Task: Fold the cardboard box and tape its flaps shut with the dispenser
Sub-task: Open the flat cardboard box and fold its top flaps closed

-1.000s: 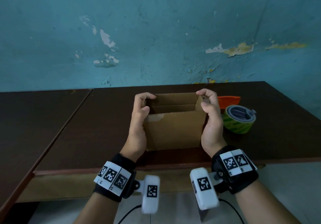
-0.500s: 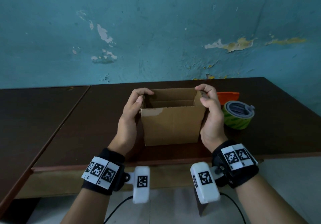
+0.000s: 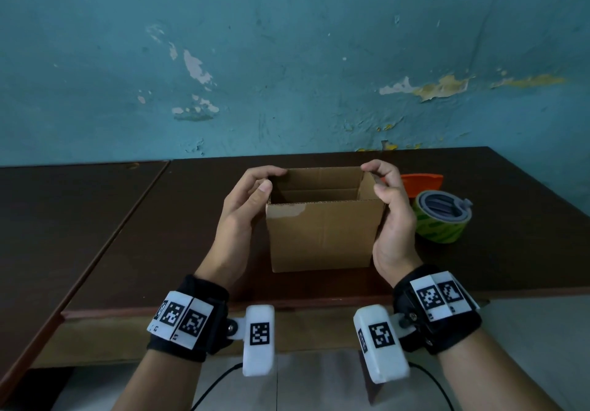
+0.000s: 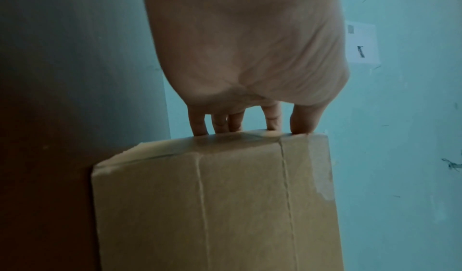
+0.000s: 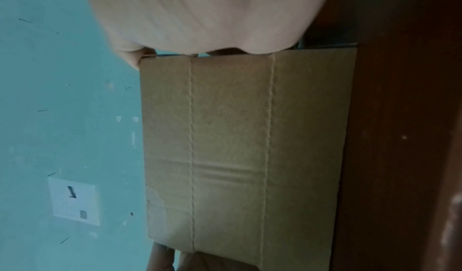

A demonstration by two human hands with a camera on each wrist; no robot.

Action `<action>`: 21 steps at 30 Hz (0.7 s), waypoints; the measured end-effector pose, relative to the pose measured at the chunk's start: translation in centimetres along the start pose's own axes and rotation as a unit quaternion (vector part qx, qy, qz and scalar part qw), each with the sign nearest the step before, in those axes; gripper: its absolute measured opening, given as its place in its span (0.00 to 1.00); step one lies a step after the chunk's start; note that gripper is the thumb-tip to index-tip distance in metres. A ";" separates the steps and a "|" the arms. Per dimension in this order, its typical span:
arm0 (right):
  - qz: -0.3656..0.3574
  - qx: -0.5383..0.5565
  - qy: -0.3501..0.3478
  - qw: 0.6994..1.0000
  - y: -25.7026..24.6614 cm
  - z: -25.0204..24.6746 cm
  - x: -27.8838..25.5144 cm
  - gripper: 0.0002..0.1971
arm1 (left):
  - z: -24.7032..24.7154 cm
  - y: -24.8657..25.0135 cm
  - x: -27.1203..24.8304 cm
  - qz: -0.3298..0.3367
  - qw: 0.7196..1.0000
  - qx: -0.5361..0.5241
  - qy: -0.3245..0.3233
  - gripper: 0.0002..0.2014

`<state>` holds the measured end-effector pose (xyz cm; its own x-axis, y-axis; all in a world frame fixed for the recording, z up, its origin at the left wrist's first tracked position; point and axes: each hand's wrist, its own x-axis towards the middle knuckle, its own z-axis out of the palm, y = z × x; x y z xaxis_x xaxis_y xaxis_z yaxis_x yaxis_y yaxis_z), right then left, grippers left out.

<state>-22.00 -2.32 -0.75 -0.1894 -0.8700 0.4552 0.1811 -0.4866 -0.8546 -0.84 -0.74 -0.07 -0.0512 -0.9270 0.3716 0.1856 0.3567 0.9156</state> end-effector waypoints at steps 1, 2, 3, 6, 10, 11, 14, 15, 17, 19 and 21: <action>0.000 0.000 0.000 1.000 0.1 0.0 0.0 0.18 | -0.1 -0.1 0.0 0.001 1.000 0.004 0.000 0.14; 0.001 -0.001 0.001 1.000 0.1 0.0 0.0 0.18 | -0.2 -0.1 0.1 0.002 1.000 0.008 0.000 0.14; 0.003 -0.002 0.000 1.000 0.2 0.0 0.0 0.18 | -0.2 -0.1 0.2 0.001 1.000 0.009 0.000 0.14; 0.005 -0.005 0.002 1.000 0.2 -0.1 0.0 0.18 | -0.2 0.3 0.3 -0.010 1.000 0.009 -0.003 0.13; 0.000 -0.006 0.003 1.000 0.1 0.0 -0.1 0.18 | -0.4 0.7 0.4 -0.033 0.999 0.005 -0.018 0.14; 0.001 -0.005 0.002 1.000 0.2 0.0 -0.1 0.17 | -0.4 0.8 0.4 -0.039 0.999 0.010 -0.026 0.15; 0.000 -0.010 0.005 1.000 0.3 0.3 -0.1 0.19 | 0.0 0.8 0.6 -0.069 0.996 0.017 -0.053 0.15; -0.001 -0.015 0.006 1.000 0.4 0.3 -0.1 0.20 | 0.2 0.8 0.6 -0.079 0.995 0.013 -0.059 0.15; -0.003 -0.017 0.009 1.000 0.4 0.2 0.0 0.20 | 0.3 0.7 0.6 -0.092 0.994 0.009 -0.064 0.14; -0.002 -0.014 0.005 1.000 0.4 0.2 -0.1 0.20 | 0.2 0.7 0.6 -0.099 0.993 0.011 -0.062 0.14; 0.004 -0.008 0.000 1.000 0.3 0.0 -0.1 0.21 | 0.3 0.7 0.6 -0.107 0.992 0.007 -0.060 0.15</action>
<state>-21.91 -2.42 -1.06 -0.1874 -0.8743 0.4478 0.1667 -0.4776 -0.8626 -1.03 -0.98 0.84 -0.2046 -0.9617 0.1823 0.1433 0.1548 0.9775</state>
